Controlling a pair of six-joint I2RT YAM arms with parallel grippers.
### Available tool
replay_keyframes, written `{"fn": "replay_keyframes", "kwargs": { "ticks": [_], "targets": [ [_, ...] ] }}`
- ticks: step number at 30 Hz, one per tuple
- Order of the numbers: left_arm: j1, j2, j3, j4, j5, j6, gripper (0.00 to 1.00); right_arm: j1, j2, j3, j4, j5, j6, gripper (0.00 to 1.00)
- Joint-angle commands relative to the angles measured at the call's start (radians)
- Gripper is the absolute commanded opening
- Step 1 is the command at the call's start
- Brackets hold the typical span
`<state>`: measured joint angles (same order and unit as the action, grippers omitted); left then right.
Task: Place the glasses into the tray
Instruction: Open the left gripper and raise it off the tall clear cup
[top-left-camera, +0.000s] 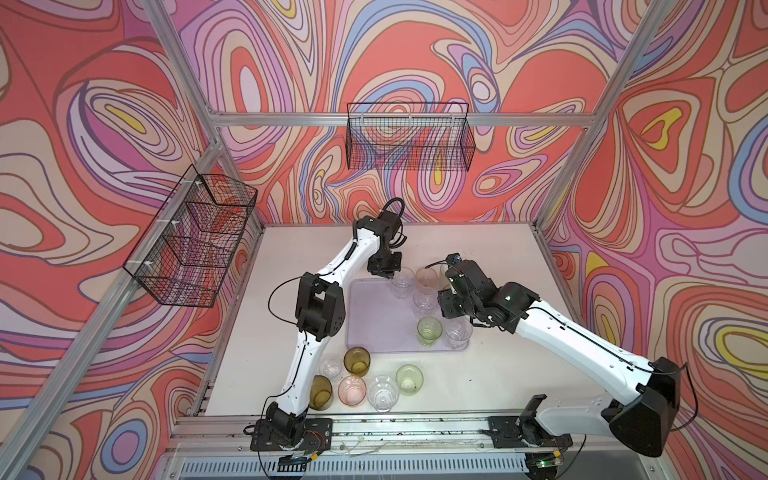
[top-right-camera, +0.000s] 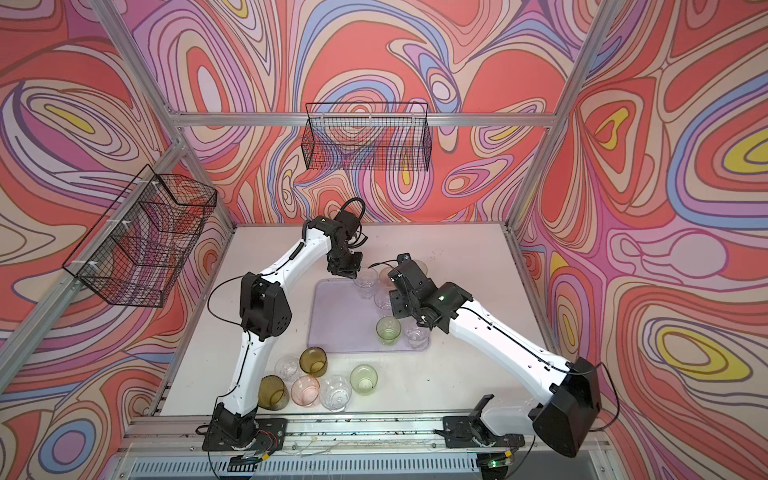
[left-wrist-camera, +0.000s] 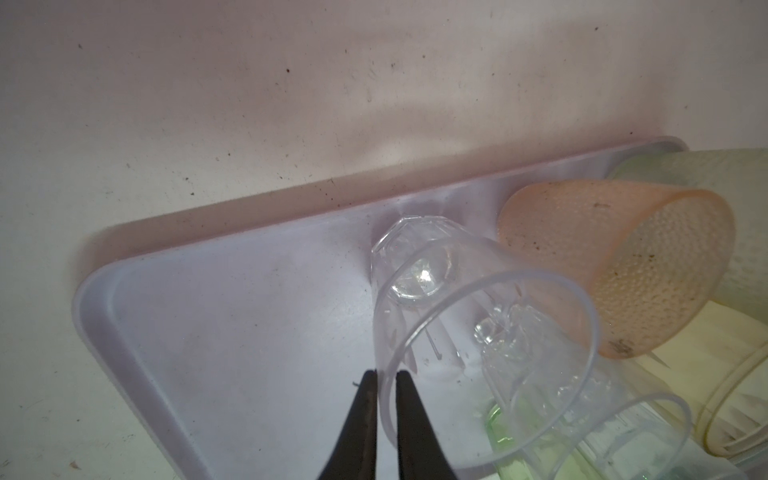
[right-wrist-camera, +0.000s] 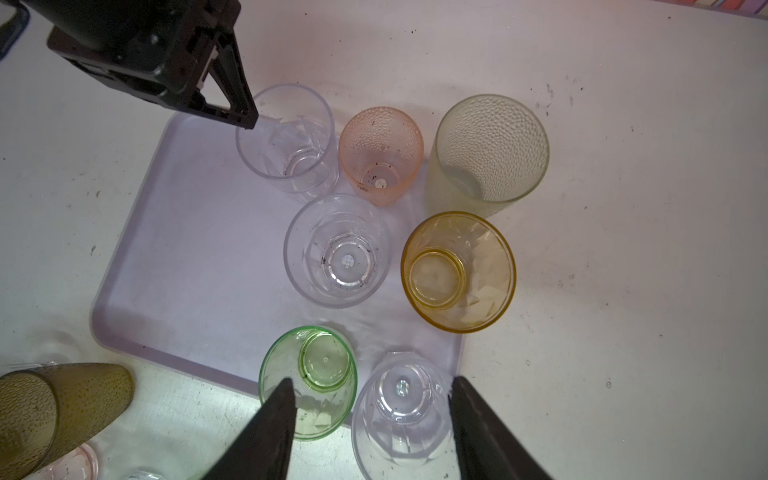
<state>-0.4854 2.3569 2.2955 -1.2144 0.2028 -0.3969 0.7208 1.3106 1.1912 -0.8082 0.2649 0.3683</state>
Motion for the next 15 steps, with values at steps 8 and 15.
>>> {"fn": "replay_keyframes", "kwargs": {
  "ticks": [8,15],
  "targets": [
    [-0.006,-0.010,0.025,-0.014,-0.019,0.000,0.22,-0.005,-0.024,-0.010,0.004,-0.002,0.002,0.61],
    [-0.006,-0.073,0.024,-0.038,-0.051,0.016,0.27,-0.004,-0.027,-0.006,0.014,-0.011,-0.003,0.61]
  ]
}}
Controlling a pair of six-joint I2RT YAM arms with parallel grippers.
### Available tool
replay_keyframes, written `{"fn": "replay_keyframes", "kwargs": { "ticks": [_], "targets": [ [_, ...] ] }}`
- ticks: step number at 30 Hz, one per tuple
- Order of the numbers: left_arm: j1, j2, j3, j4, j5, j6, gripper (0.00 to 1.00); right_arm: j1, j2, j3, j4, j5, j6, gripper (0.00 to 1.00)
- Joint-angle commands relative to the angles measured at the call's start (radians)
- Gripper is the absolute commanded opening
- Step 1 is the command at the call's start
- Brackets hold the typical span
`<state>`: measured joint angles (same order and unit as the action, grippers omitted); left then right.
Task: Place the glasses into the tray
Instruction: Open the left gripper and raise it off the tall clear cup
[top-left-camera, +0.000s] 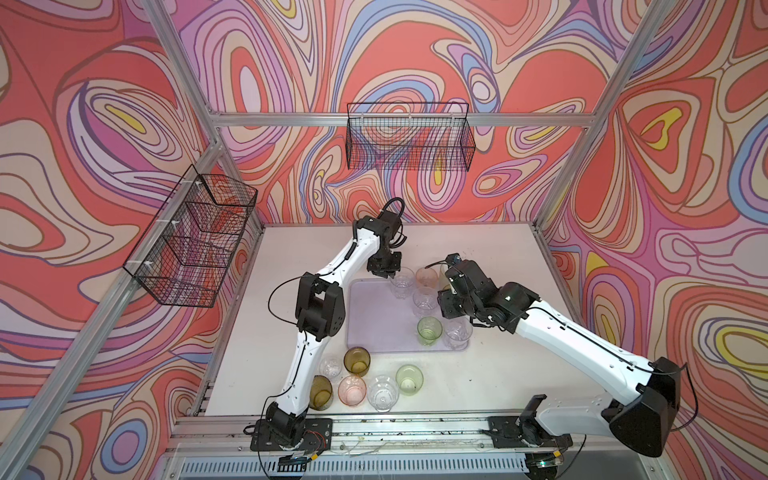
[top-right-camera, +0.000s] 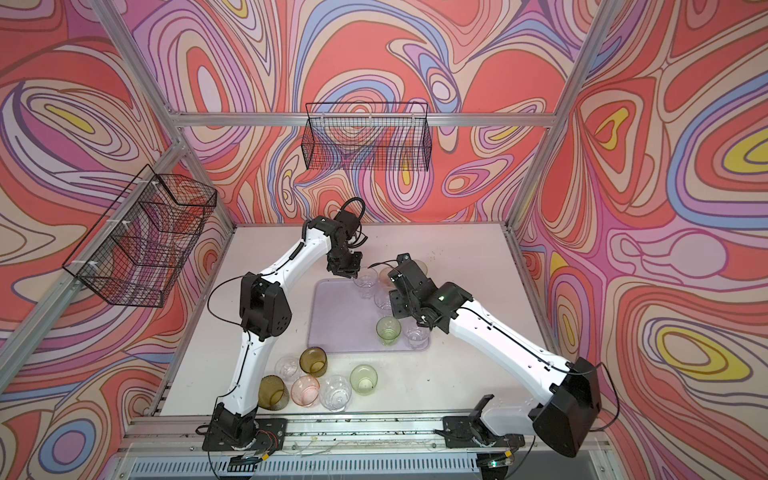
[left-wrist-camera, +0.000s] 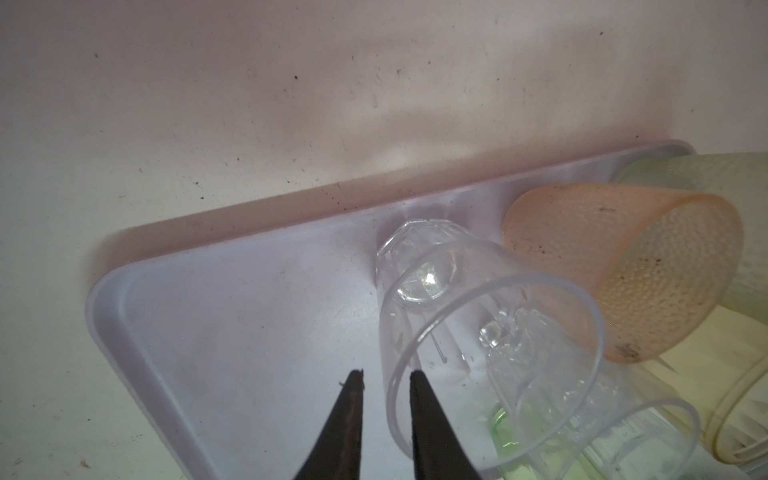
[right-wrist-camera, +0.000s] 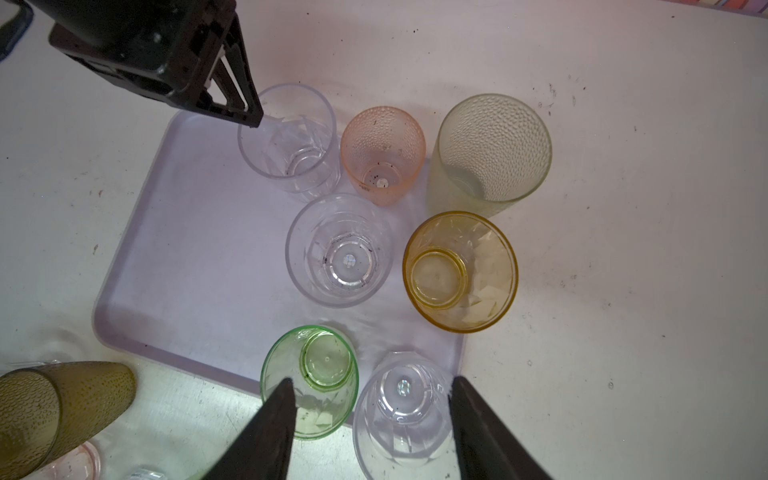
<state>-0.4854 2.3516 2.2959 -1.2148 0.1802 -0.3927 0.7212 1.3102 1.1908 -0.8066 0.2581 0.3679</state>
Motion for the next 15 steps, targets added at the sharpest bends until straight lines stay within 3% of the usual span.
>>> {"fn": "replay_keyframes", "kwargs": {
  "ticks": [1,15],
  "targets": [
    [-0.006,-0.077,0.023,-0.039,-0.029,0.015,0.28,-0.004,-0.027,-0.006,0.014,-0.004,-0.003,0.61],
    [-0.005,-0.287,-0.138,-0.069,-0.085,0.057,0.33,-0.005,-0.042,-0.010,0.034,-0.004,-0.009,0.61]
  ]
}}
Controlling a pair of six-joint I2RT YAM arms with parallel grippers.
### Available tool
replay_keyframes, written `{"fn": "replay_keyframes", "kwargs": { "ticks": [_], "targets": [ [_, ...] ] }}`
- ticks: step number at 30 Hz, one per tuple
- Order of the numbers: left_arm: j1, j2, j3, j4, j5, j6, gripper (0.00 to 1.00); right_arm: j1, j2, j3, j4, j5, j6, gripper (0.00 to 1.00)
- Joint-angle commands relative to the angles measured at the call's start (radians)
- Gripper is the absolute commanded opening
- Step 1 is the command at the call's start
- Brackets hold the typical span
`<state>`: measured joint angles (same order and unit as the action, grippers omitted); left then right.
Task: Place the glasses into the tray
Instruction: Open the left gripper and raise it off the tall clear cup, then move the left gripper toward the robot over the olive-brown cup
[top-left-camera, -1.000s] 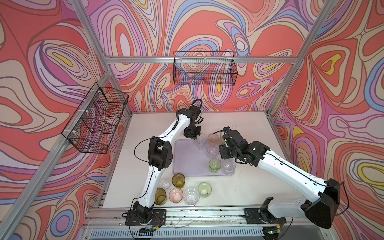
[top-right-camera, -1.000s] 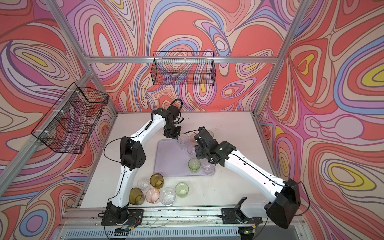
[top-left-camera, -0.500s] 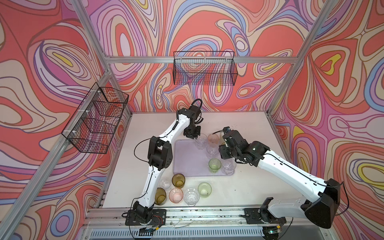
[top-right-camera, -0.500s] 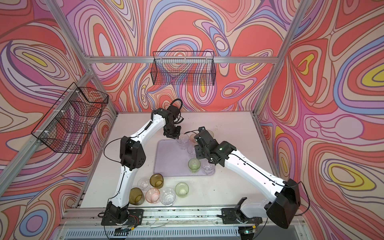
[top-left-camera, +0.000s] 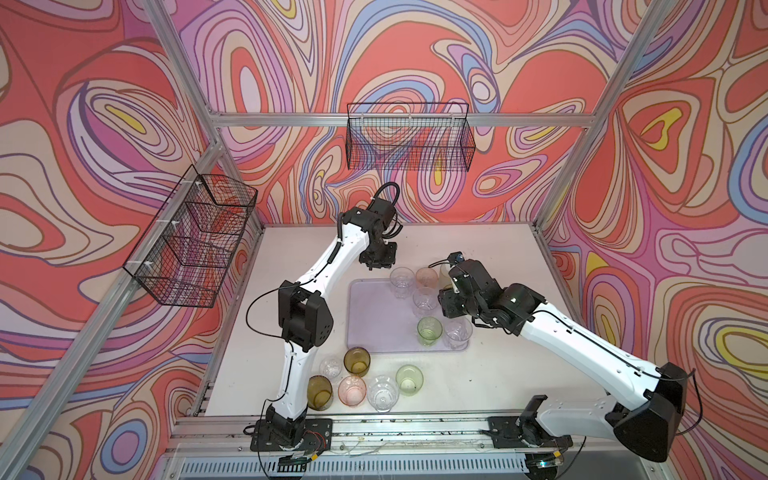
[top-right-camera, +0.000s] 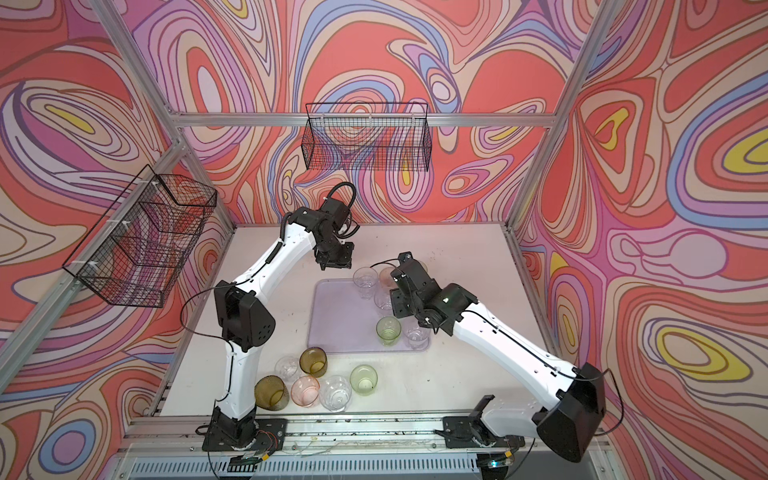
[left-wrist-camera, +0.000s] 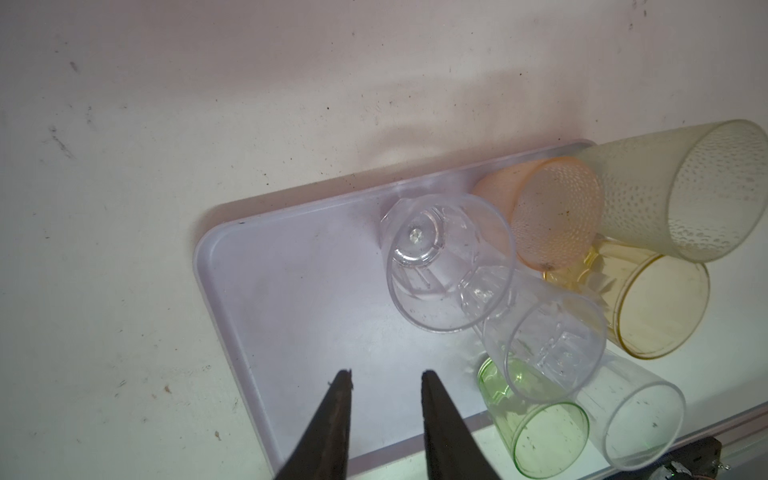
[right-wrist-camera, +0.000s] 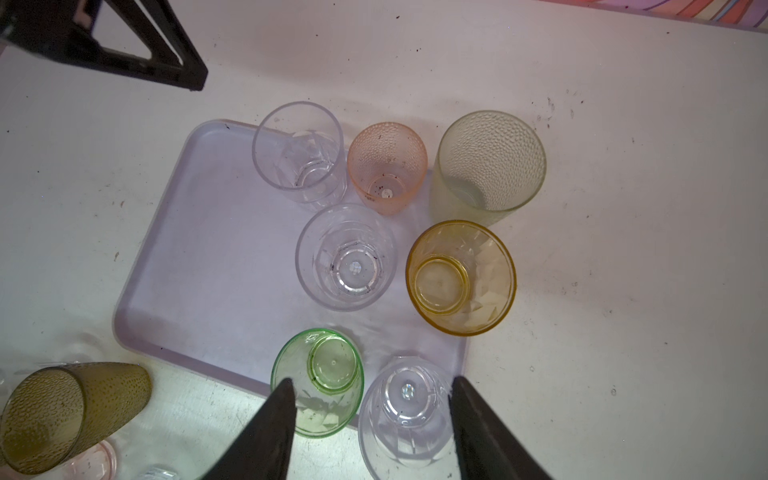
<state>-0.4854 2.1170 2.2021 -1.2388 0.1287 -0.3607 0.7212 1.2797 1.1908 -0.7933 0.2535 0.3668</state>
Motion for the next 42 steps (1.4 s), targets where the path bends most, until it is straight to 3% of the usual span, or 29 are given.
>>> {"fn": "replay_keyframes", "kwargs": {
  "ticks": [1,23,42],
  "targets": [
    [-0.004,-0.075,-0.068,-0.042,-0.035,0.031,0.34,-0.005,-0.008,-0.010,0.023,-0.001,-0.008,0.61],
    [0.002,-0.457,-0.509,-0.050,-0.057,0.104,0.35,-0.004,0.001,0.003,0.039,-0.009,-0.025,0.61],
    [0.010,-0.695,-0.884,-0.068,0.011,0.015,0.35,-0.005,0.028,0.020,0.043,-0.025,-0.027,0.62]
  ]
}}
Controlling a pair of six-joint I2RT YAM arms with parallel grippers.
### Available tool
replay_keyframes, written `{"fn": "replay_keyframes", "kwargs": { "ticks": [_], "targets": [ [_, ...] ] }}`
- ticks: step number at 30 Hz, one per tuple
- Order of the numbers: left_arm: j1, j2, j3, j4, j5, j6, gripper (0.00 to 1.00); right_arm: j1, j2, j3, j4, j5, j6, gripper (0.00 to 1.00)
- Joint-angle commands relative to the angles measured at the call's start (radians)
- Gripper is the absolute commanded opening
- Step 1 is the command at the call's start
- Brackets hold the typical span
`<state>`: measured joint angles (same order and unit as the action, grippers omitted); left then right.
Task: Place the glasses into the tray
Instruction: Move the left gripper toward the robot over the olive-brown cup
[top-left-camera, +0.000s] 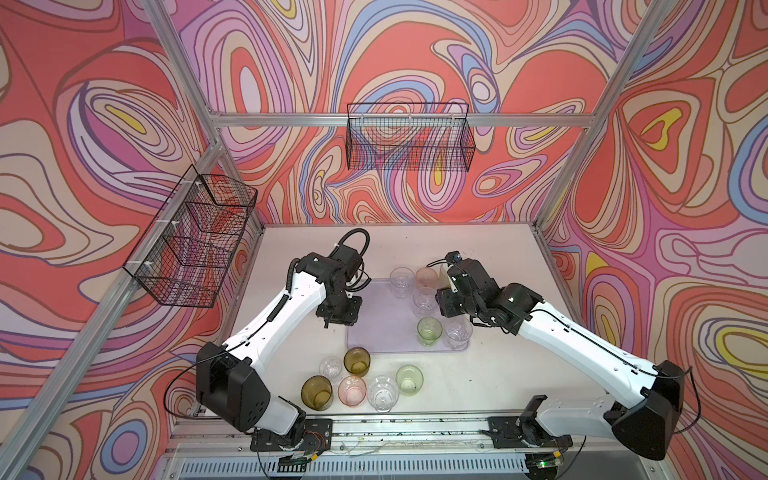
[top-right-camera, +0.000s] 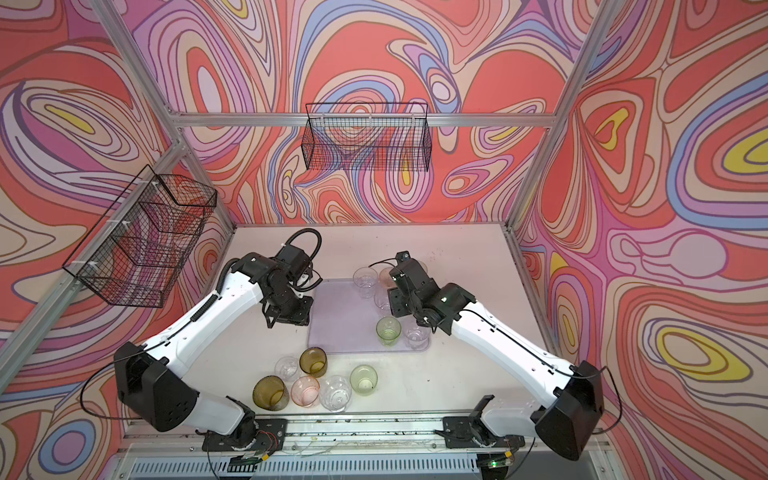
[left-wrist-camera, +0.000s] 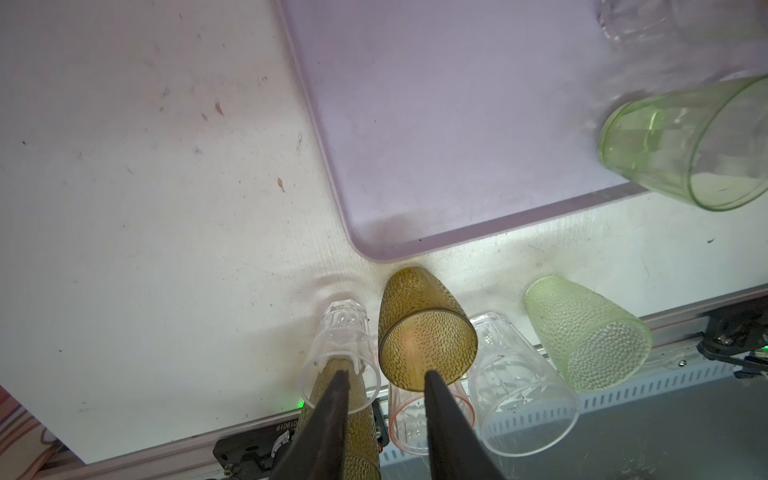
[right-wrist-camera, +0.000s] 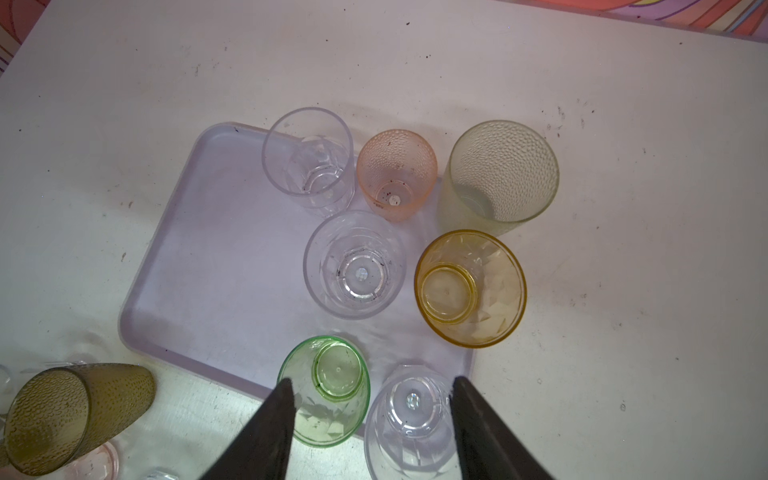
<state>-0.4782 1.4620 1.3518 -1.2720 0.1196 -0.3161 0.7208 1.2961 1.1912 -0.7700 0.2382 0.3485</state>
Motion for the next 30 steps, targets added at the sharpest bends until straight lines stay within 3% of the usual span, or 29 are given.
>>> {"fn": "replay_keyframes", "kwargs": {
  "ticks": [1,15,30],
  "targets": [
    [0.004,-0.050,-0.059,-0.031,0.028,-0.038,0.35,-0.005,0.011,0.019,0.021,-0.012,-0.009,0.62],
    [0.004,-0.121,-0.251,0.054,0.098,-0.127,0.35,-0.006,0.015,0.028,0.021,-0.021,-0.004,0.62],
    [0.003,-0.072,-0.318,0.150,0.096,-0.131,0.30,-0.005,0.025,0.036,0.014,-0.017,-0.004,0.62]
  ]
}}
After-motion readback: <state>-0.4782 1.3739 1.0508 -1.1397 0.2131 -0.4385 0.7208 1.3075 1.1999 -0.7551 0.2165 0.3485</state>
